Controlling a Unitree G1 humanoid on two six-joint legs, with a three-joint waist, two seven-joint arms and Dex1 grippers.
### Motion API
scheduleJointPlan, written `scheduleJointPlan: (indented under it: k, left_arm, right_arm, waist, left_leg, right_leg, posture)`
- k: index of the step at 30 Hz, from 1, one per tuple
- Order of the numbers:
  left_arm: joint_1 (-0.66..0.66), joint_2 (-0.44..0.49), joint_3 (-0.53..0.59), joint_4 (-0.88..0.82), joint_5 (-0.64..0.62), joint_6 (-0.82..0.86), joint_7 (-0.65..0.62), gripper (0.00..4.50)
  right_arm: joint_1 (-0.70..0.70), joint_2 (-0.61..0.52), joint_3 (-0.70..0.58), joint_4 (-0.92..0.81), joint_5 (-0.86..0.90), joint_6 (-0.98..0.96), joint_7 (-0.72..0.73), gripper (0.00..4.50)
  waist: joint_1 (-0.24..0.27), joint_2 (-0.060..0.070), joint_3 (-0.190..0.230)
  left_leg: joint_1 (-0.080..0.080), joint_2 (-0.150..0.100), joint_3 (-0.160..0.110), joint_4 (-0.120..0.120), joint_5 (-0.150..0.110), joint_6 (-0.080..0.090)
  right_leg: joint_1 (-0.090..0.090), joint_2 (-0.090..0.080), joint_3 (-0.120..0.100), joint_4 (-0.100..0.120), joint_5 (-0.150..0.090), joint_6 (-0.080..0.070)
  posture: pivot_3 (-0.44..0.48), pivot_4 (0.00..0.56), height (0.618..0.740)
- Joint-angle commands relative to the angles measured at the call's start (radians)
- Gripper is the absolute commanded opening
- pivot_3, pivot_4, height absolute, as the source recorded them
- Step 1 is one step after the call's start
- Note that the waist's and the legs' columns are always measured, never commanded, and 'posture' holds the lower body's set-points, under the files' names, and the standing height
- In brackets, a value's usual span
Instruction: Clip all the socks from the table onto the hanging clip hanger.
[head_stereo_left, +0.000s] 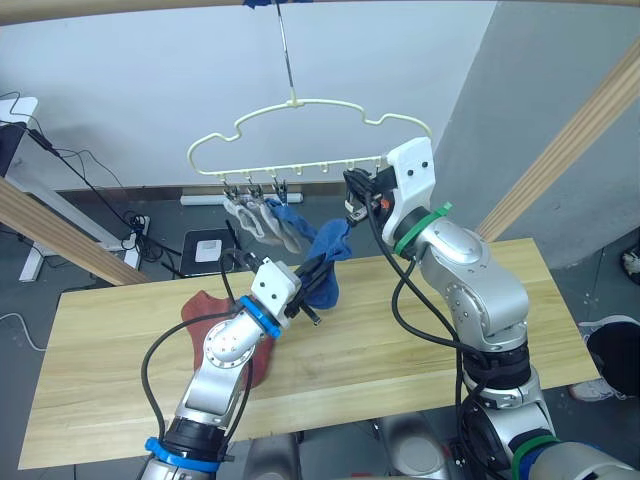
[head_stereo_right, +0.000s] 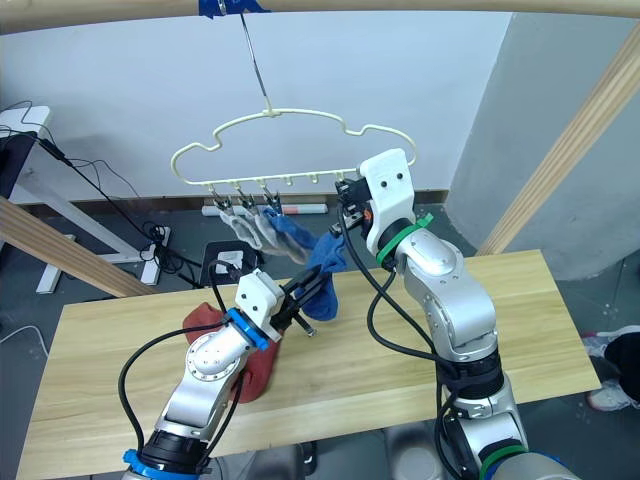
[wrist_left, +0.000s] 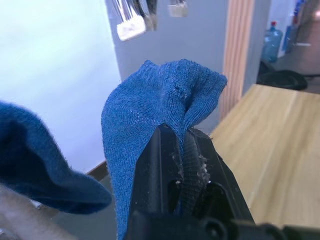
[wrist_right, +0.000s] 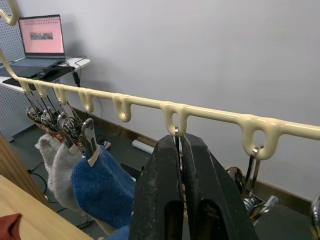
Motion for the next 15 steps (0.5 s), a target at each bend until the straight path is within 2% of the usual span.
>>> scheduleJointPlan:
  k: [1,15]
  left_arm:
    - [-0.015,-0.023,-0.007,-0.008,-0.003,-0.019,0.021,0.02]
    - [-0.034,-0.069,-0.020,-0.017,-0.009,-0.029,0.034,0.02]
  right_arm:
    - [-0.014,0.008,-0.013,-0.056,0.026,0.002,-0.004,0.00]
    - [-0.008,0.013,-0.011,-0.057,0.029,0.021,-0.007,0.00]
  waist:
    - [-0.001,0.000,0.000]
    - [-0.011,0.000,0.000]
  left_leg:
    - [0.000,0.000,0.000,0.000,0.000,0.000]
    - [0.000,0.000,0.000,0.000,0.000,0.000]
  right_leg:
    - [0.000,0.000,0.000,0.000,0.000,0.000]
    - [0.000,0.000,0.000,0.000,0.000,0.000]
  posture:
    - [-0.297,0.266,0.733]
    - [-0.298,0.269,0.733]
